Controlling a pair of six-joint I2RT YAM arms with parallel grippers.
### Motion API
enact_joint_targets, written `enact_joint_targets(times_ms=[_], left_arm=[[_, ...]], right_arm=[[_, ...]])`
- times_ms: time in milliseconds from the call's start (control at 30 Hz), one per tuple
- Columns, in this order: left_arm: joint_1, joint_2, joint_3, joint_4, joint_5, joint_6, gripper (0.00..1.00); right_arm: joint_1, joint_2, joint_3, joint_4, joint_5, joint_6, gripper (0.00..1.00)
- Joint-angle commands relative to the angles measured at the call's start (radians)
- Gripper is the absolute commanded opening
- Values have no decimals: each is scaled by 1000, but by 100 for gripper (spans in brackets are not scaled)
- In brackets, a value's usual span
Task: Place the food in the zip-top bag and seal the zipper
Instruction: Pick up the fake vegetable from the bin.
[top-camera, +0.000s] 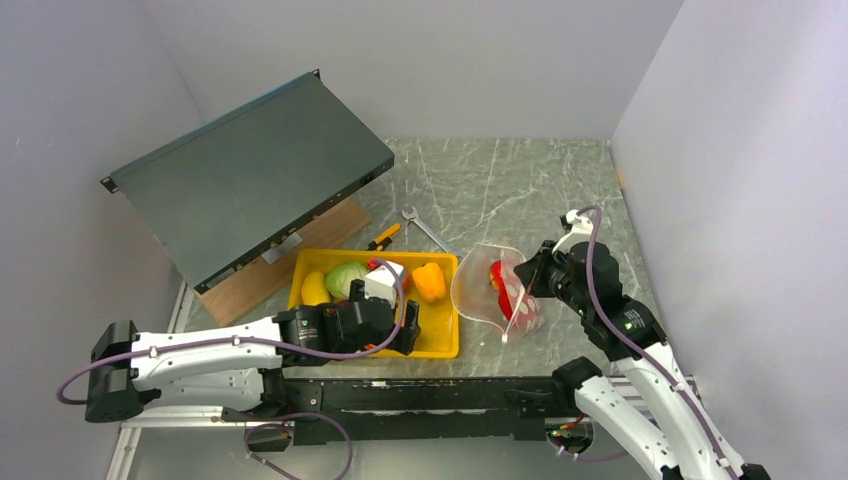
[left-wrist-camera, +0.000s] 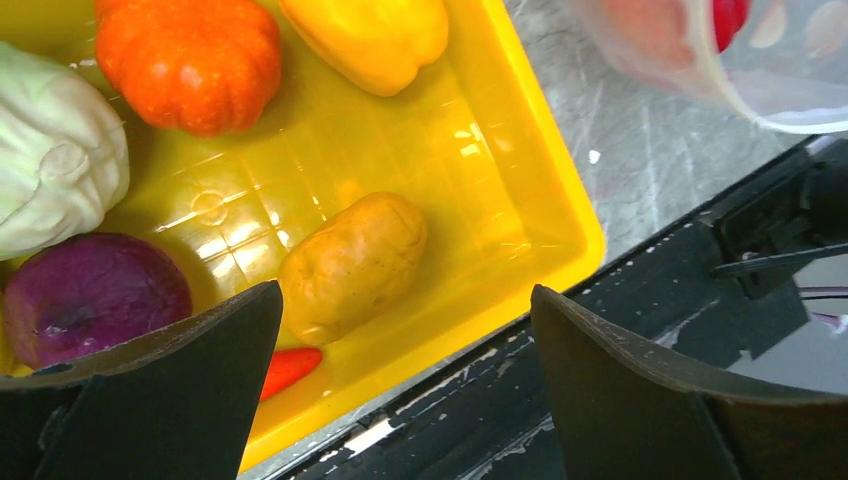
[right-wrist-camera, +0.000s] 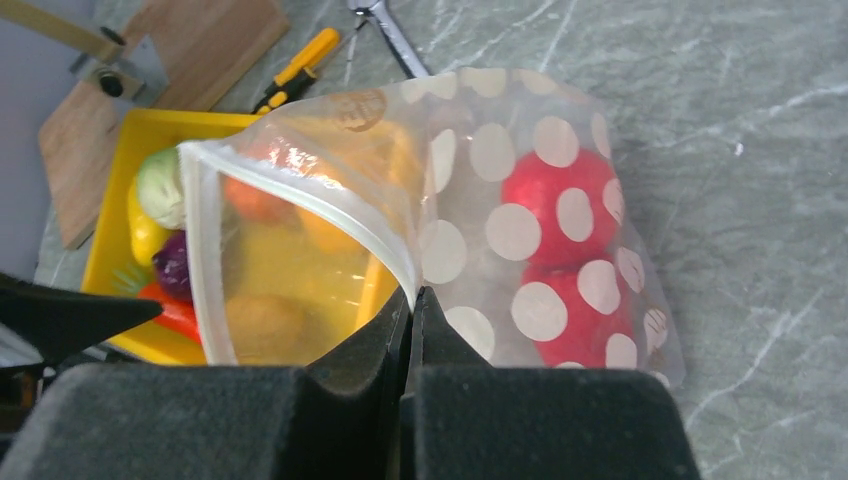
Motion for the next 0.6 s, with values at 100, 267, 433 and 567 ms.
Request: enact_joint_targets(times_ms=[100, 267, 433, 567], left_arm=[[33, 102, 49, -61, -9, 39, 100], [117, 184, 68, -28, 107, 123, 100], [178, 256, 67, 60, 239, 183, 100], [184, 341, 95, 63, 257, 204, 99]], right_arm=[[2, -13, 14, 70, -104, -56, 0], [2, -24, 20, 78, -170, -68, 0], [2, -39, 21, 86, -221, -77, 0], [2, -47, 10, 89, -239, -77, 0]])
